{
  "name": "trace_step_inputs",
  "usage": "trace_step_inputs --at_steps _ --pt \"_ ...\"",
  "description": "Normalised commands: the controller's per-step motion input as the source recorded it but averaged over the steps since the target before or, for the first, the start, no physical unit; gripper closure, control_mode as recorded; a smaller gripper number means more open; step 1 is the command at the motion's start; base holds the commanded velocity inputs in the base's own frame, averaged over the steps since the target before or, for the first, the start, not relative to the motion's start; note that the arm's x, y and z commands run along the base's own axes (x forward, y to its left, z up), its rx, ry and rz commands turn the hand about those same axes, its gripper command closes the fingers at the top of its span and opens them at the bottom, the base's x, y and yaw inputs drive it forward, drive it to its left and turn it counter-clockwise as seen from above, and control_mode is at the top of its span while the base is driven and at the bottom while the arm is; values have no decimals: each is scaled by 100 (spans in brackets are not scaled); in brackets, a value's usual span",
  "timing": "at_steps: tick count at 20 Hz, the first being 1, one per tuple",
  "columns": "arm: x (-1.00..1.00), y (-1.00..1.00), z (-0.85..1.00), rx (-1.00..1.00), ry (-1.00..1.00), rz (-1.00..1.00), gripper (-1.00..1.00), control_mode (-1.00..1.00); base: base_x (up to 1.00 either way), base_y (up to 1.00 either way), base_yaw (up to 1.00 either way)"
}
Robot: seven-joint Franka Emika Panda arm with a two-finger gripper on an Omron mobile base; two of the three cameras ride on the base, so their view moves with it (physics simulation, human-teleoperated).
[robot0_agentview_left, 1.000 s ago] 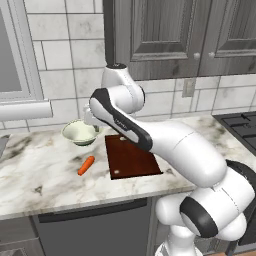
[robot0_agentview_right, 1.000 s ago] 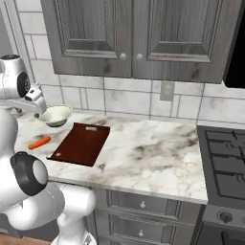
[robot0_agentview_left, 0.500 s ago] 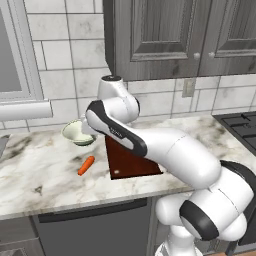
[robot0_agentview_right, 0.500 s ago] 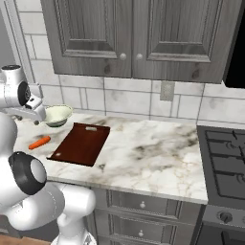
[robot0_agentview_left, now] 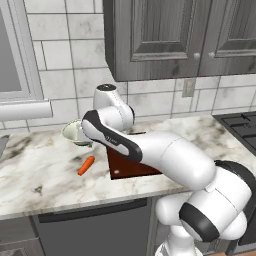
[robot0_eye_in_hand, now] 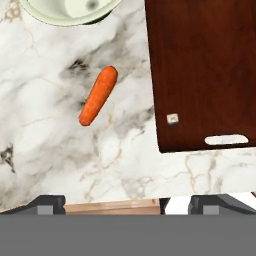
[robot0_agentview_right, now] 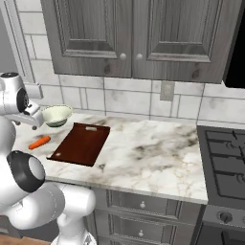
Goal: Place the two vegetables and bowl onto the tray for setting up a vegetable dip station.
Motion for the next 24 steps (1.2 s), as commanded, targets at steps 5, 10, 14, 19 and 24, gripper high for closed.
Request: trace_step_inputs --at_steps 5,10,14,19,24 --pt "0 6 -18 0 0 0 -100 -100 0 0 0" --pt "8 6 -25 0 0 0 -100 -100 0 0 0" --pt "8 10 -36 0 0 0 -100 -100 0 0 0" --pt "11 12 -38 0 0 0 -100 -100 0 0 0" --pt "20 19 -33 0 0 0 -100 -100 0 0 0"
